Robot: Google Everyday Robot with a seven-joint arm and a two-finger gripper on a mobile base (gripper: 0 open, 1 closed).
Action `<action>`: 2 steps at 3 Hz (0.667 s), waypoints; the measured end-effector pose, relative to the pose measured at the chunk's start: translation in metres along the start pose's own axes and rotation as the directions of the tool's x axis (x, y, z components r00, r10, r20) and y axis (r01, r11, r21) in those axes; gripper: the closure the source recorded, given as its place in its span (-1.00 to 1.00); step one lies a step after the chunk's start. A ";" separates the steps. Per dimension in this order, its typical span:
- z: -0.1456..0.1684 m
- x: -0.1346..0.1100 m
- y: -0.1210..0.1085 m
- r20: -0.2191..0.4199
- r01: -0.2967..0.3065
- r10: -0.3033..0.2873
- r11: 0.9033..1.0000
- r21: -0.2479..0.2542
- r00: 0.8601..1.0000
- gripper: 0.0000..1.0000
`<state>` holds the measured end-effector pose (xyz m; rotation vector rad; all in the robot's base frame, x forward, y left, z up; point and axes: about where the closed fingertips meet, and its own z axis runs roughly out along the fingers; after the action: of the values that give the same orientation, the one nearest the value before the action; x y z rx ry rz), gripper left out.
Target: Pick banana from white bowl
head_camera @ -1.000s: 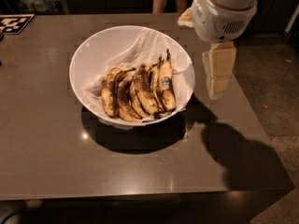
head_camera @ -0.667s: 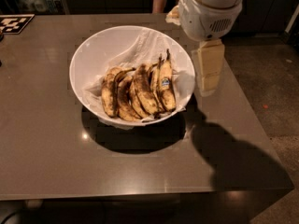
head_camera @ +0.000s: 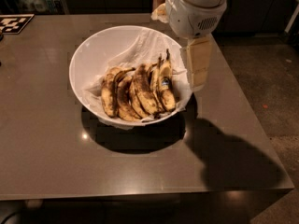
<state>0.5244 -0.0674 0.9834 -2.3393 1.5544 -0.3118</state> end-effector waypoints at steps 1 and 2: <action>0.013 -0.013 -0.015 0.007 0.082 -0.082 0.997 -0.004 0.997 -1.00; 0.029 -0.021 -0.023 0.007 0.141 -0.141 0.990 -0.027 0.990 -1.00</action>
Offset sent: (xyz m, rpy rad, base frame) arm 0.0340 0.0453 -0.0350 -0.0977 0.0378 0.1986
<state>0.5464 -0.0360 0.9655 -2.4743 1.4022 -0.3182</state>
